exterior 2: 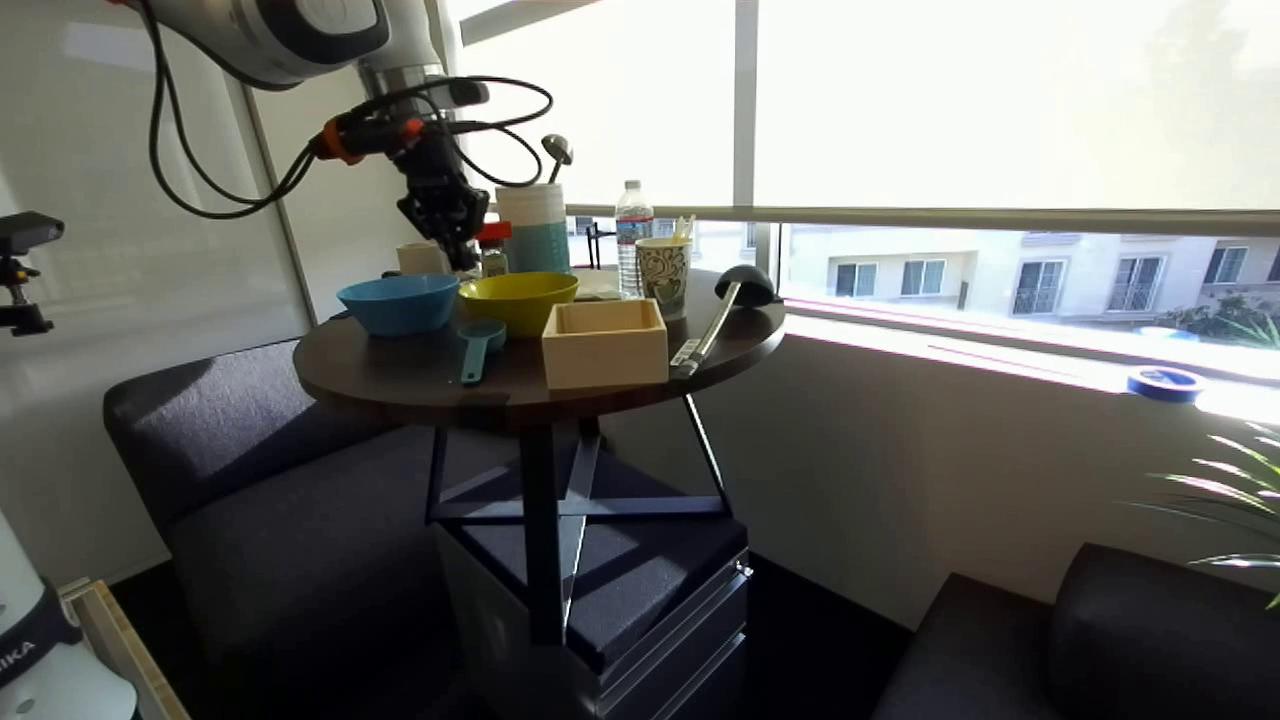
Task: Put some of the contents of the yellow bowl onto the blue ladle on the table and then pour the contents of the blue ladle into the blue bowl
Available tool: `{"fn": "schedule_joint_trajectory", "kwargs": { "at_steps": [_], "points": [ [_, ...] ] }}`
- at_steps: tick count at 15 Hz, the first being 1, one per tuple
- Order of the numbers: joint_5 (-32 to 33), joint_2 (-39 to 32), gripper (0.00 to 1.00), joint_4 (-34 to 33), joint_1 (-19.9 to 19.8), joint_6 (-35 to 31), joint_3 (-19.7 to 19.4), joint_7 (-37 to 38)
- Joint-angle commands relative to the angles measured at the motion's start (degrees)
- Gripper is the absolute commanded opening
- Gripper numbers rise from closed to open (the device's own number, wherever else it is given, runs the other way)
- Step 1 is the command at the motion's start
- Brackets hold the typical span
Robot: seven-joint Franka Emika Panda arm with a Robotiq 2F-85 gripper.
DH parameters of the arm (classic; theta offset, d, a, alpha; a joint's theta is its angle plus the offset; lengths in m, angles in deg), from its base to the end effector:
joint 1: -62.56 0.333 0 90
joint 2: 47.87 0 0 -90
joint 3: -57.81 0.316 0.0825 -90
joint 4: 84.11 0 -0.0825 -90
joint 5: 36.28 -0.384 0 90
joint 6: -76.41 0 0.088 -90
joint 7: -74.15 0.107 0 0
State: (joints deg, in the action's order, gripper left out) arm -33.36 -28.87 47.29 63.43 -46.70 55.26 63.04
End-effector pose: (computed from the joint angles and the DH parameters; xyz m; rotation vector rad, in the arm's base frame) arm 0.4677 -0.0171 0.4997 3.0639 0.2912 0.2812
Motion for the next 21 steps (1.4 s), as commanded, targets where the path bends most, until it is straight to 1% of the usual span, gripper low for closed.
{"fn": "schedule_joint_trajectory", "kwargs": {
  "at_steps": [1, 4, 6, 12, 17, 20, 21],
  "points": [
    [-0.8, 6.3, 0.03, 6.1, 0.2, 0.6, -0.9, -3.6],
    [-1.1, 7.8, 0.03, 8.9, 0.3, -1.1, -2.0, -5.0],
    [-1.6, 7.2, 0.03, 9.8, 0.1, -2.2, -2.7, -4.8],
    [-2.5, 4.0, 0.03, 11.3, 0.2, -10.5, -4.3, -5.5],
    [-3.6, 0.3, 0.03, 11.6, 0.5, -17.0, -5.4, -8.1],
    [-4.6, -1.4, 0.03, 11.4, 0.7, -19.1, -5.7, -9.4],
    [-4.8, -1.8, 0.03, 11.4, 0.6, -18.8, -5.6, -9.7]
  ]
}}
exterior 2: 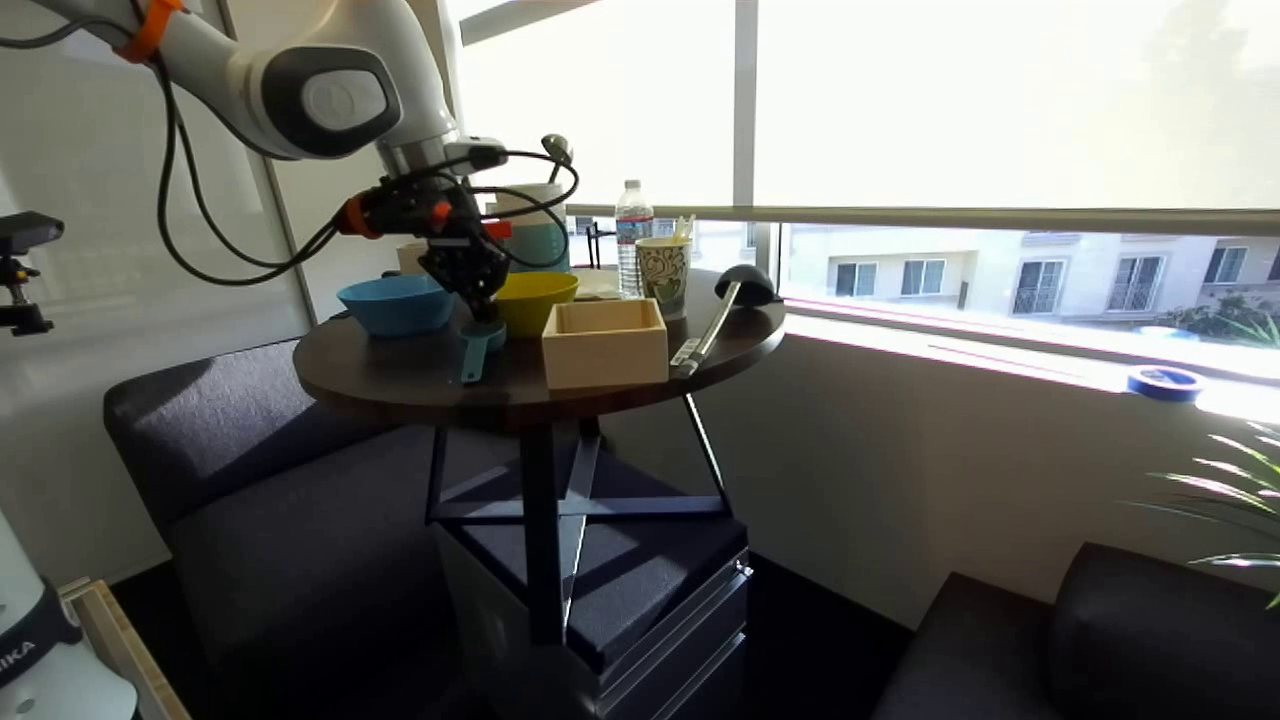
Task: Put some of the contents of the yellow bowl onto the blue ladle on the table and then pour the contents of the blue ladle into the blue bowl
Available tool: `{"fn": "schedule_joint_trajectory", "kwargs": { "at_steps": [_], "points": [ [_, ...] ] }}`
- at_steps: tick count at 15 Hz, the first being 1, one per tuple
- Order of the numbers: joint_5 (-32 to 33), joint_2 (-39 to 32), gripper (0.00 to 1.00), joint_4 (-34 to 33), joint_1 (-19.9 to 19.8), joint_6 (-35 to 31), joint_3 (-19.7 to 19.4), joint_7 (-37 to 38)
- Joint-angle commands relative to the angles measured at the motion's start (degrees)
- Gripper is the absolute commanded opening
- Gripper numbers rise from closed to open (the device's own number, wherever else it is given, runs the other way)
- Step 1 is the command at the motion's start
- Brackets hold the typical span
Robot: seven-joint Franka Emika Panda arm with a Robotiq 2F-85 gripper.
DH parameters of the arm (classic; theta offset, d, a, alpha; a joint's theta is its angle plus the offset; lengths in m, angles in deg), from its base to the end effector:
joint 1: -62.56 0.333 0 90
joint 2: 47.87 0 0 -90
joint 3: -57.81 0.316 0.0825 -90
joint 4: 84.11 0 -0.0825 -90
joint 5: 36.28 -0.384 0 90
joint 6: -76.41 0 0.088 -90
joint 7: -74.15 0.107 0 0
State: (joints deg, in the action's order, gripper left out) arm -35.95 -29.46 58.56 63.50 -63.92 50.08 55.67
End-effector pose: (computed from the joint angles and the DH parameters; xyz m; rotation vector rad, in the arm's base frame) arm 0.4534 -0.0551 0.4311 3.0717 0.3219 0.4344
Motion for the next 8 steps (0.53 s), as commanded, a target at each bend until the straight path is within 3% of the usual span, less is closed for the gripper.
{"fn": "schedule_joint_trajectory", "kwargs": {
  "at_steps": [1, 8],
  "points": [
    [-2.2, -1.5, 0.03, 0.2, 0.5, -1.6, -0.4, -2.6],
    [-2.4, -1.7, 0.03, 0.1, 0.0, 3.0, 0.0, -3.2]
  ]
}}
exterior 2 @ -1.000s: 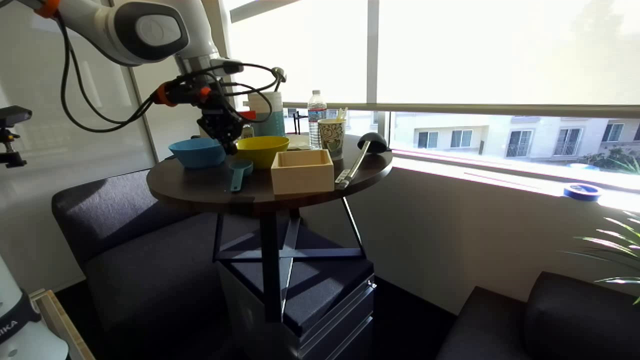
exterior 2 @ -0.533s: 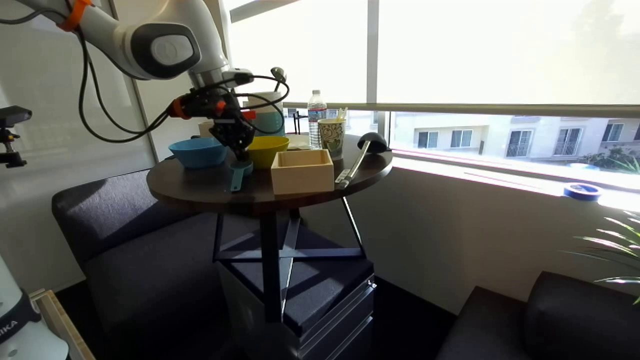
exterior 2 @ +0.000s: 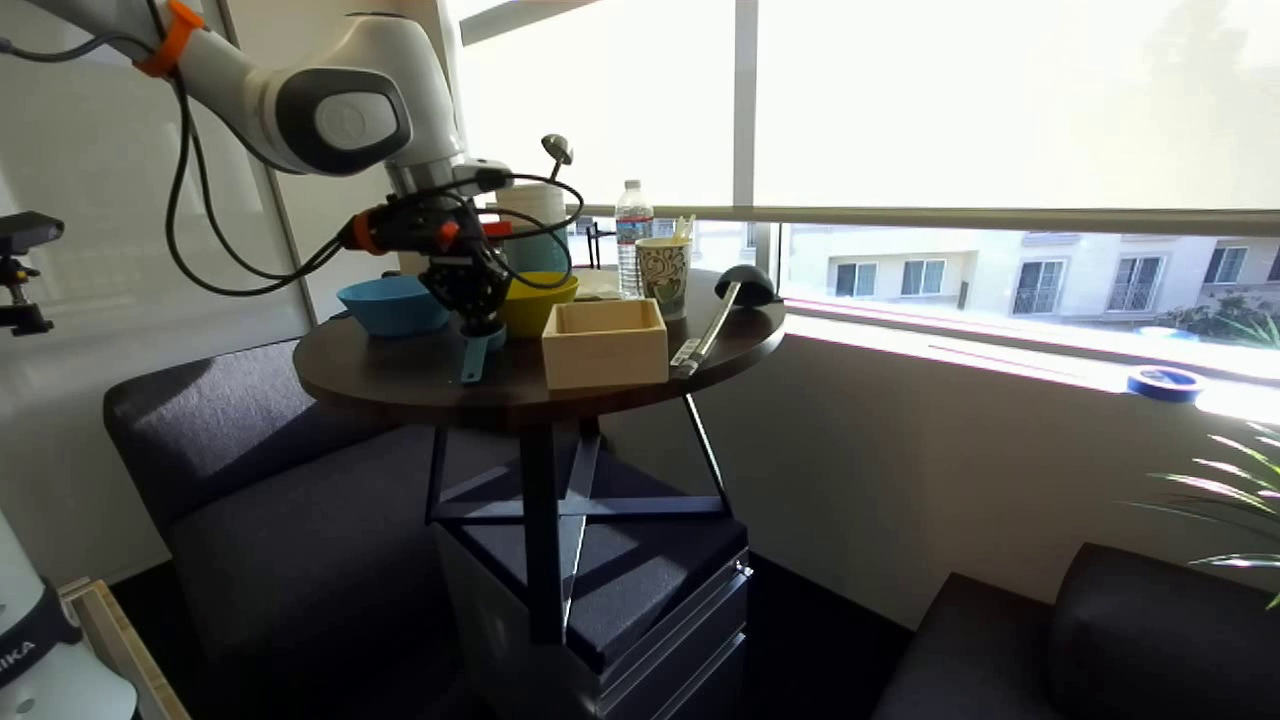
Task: Put some of the contents of the yellow bowl onto the blue ladle on the table and then pour the contents of the blue ladle into the blue bowl
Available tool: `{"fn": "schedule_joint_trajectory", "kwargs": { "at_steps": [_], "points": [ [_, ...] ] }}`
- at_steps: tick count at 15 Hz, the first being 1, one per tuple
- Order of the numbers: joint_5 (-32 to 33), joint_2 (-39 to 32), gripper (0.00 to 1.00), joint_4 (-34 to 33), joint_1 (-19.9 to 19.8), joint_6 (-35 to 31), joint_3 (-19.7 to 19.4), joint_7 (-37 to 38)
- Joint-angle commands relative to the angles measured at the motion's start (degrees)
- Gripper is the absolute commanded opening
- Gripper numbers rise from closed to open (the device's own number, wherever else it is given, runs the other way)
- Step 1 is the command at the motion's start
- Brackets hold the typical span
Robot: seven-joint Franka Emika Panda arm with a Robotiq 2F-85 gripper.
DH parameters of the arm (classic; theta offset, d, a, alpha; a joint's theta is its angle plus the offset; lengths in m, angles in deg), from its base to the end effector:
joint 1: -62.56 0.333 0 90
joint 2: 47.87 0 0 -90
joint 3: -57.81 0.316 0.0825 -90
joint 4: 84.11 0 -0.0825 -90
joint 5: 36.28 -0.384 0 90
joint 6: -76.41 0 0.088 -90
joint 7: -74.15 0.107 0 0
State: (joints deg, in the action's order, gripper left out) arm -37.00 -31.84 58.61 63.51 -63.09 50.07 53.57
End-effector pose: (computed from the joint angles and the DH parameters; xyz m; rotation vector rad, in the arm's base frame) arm 0.4557 -0.0547 0.4102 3.0938 0.3622 0.3529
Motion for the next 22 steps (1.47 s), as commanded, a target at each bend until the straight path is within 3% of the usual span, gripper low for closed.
{"fn": "schedule_joint_trajectory", "kwargs": {
  "at_steps": [1, 2, 3, 9, 15, 16, 17, 20, 22],
  "points": [
    [-1.4, 0.7, 0.03, 0.0, 0.0, 3.0, 0.1, -1.1],
    [-1.2, 1.0, 0.03, -0.1, 0.0, 4.0, 0.1, -1.2],
    [-1.5, 1.1, 0.33, -0.1, 0.0, 4.6, 0.1, -1.2],
    [-0.6, 3.1, 0.72, -0.4, -0.1, 5.5, 0.4, -1.2],
    [-0.4, 5.2, 0.75, -0.8, -0.1, 6.8, 0.5, -0.6],
    [-0.6, 5.0, 0.25, -0.7, 0.1, 7.0, 0.4, -0.7],
    [-0.7, 4.9, 0.24, -0.6, 0.2, 7.2, 0.4, -0.7],
    [-1.4, 4.1, 0.02, -0.3, 0.6, 7.9, 0.4, -1.1],
    [-1.5, 3.9, 0.00, -0.2, 0.8, 8.5, 0.4, -1.2]
  ]
}}
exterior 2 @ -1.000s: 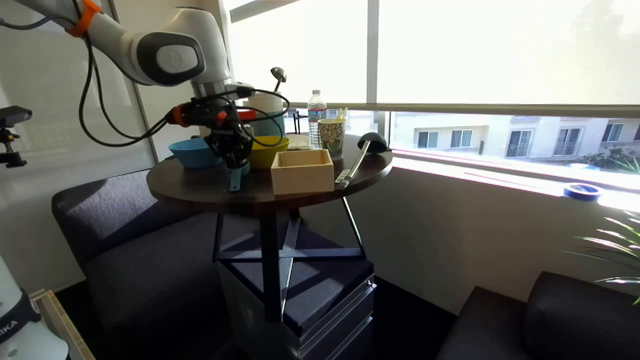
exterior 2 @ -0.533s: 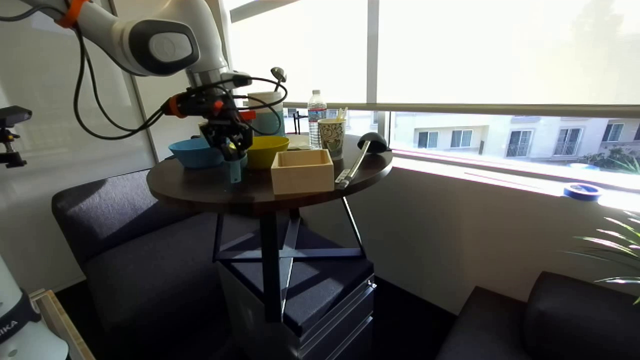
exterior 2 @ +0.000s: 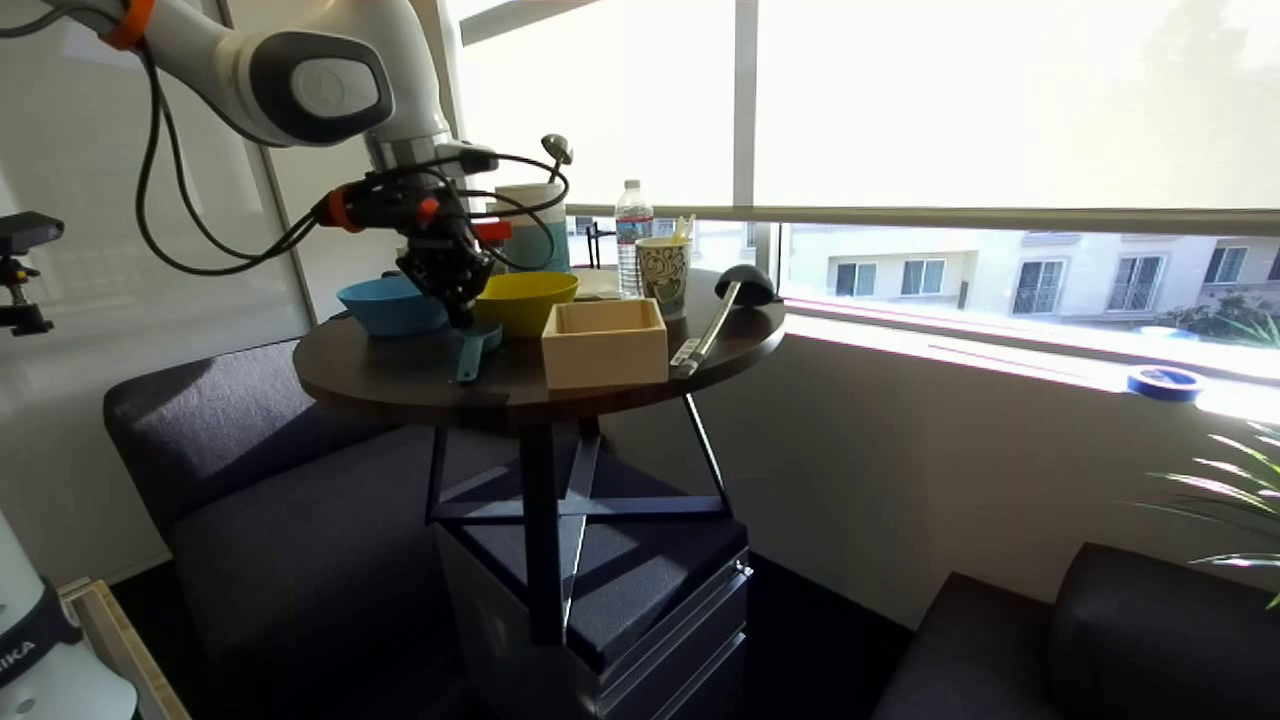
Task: Put some of the contents of the yellow bowl onto the blue ladle on the table and then pour the contents of the blue ladle into the blue bowl
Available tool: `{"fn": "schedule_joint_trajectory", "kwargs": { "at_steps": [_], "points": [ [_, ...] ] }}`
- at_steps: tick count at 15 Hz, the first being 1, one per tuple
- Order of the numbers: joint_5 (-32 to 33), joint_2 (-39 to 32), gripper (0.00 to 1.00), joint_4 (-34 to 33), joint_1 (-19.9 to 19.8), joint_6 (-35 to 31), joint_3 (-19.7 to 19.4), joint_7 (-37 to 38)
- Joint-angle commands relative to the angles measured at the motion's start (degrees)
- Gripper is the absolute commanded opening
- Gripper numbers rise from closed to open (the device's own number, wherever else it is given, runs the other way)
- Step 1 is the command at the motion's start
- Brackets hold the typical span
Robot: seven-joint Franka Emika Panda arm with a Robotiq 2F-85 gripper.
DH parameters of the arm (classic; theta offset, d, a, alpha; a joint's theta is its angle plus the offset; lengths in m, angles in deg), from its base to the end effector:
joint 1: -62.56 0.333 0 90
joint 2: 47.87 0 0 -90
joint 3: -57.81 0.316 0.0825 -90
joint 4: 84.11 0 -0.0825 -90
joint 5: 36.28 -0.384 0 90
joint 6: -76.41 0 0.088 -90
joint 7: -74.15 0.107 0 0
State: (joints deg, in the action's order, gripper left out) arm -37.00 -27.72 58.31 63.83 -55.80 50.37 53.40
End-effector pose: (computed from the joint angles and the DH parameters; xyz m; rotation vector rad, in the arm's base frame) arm 0.4401 -0.0482 0.4313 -3.0907 -0.3897 -0.2788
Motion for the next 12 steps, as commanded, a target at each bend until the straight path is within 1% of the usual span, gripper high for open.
{"fn": "schedule_joint_trajectory", "kwargs": {
  "at_steps": [1, 5, 8, 9, 11, 12],
  "points": [
    [-1.4, -0.3, 0.00, 0.1, 0.5, 1.4, 0.2, -1.0],
    [0.2, 0.8, 0.00, -0.4, 0.1, 2.0, 0.7, -0.2],
    [2.4, 3.4, 0.00, -1.3, -0.2, 3.0, 1.9, 0.6],
    [3.3, 4.1, 0.20, -2.0, -0.1, 3.4, 2.5, 1.0],
    [4.1, 4.6, 0.32, -3.9, 0.4, 3.5, 3.3, 0.5],
    [4.5, 4.0, 0.40, -5.2, 0.6, 2.7, 3.7, 0.8]
  ]
}}
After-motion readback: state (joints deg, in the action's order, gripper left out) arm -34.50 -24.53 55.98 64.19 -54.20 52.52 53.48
